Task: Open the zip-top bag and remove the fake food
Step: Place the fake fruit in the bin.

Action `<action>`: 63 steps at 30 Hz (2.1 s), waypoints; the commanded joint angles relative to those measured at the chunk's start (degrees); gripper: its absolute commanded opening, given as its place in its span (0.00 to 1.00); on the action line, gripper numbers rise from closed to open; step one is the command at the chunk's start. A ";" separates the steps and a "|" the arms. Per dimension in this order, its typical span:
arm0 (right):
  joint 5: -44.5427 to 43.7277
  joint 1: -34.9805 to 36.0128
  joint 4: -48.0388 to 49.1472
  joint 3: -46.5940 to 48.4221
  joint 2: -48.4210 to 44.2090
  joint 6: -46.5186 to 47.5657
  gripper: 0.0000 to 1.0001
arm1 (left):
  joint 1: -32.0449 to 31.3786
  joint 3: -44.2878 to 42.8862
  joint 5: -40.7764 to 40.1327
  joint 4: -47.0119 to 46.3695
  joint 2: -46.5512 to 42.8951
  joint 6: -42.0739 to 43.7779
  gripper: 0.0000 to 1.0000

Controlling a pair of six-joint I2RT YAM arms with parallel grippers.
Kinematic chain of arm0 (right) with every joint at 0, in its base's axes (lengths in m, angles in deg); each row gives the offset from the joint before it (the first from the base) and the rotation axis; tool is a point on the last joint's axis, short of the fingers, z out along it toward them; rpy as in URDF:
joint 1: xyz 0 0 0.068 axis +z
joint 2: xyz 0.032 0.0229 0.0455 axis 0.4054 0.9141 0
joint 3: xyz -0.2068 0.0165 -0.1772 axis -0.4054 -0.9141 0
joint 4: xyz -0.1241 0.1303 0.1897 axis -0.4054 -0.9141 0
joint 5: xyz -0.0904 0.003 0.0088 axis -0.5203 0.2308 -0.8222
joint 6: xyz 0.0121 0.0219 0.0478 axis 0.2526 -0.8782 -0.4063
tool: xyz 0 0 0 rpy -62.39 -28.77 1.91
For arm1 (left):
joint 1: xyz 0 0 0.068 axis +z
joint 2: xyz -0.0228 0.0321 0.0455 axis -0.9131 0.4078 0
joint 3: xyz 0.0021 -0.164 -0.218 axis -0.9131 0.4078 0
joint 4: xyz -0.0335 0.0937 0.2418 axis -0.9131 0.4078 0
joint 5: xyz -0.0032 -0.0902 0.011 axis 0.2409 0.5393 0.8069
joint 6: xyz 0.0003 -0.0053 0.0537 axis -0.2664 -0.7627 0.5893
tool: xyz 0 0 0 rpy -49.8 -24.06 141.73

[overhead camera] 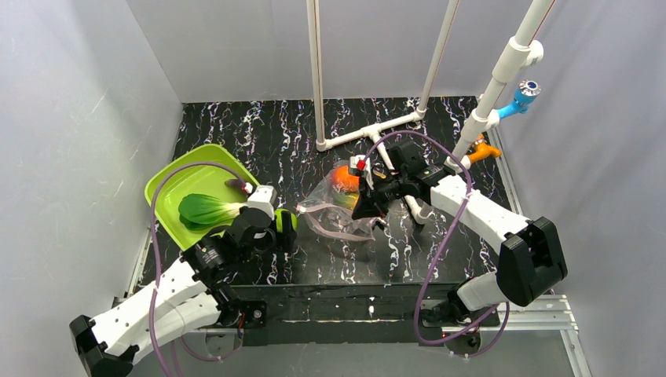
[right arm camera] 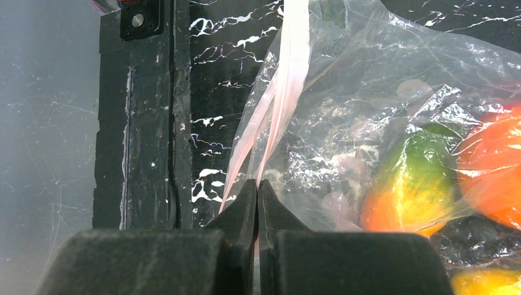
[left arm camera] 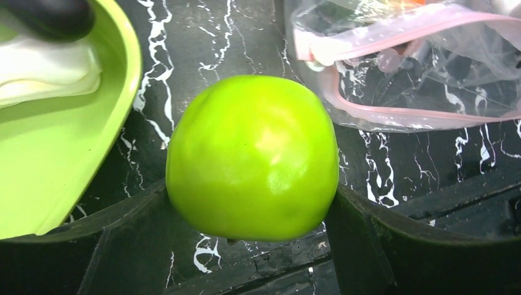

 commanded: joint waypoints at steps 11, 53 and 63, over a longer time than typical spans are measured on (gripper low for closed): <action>0.16 -0.49 -0.37 0.11 0.00 1.12 0.01 | 6.52 -1.01 -10.17 9.38 -7.44 -7.72 0.00; 0.40 -0.81 -0.53 0.03 -0.44 1.39 0.01 | 33.97 -1.45 -1.93 6.32 0.60 -7.11 0.00; 0.47 -0.85 -0.58 0.03 -0.34 1.47 0.01 | 40.10 -1.04 1.85 4.34 4.31 -6.10 0.00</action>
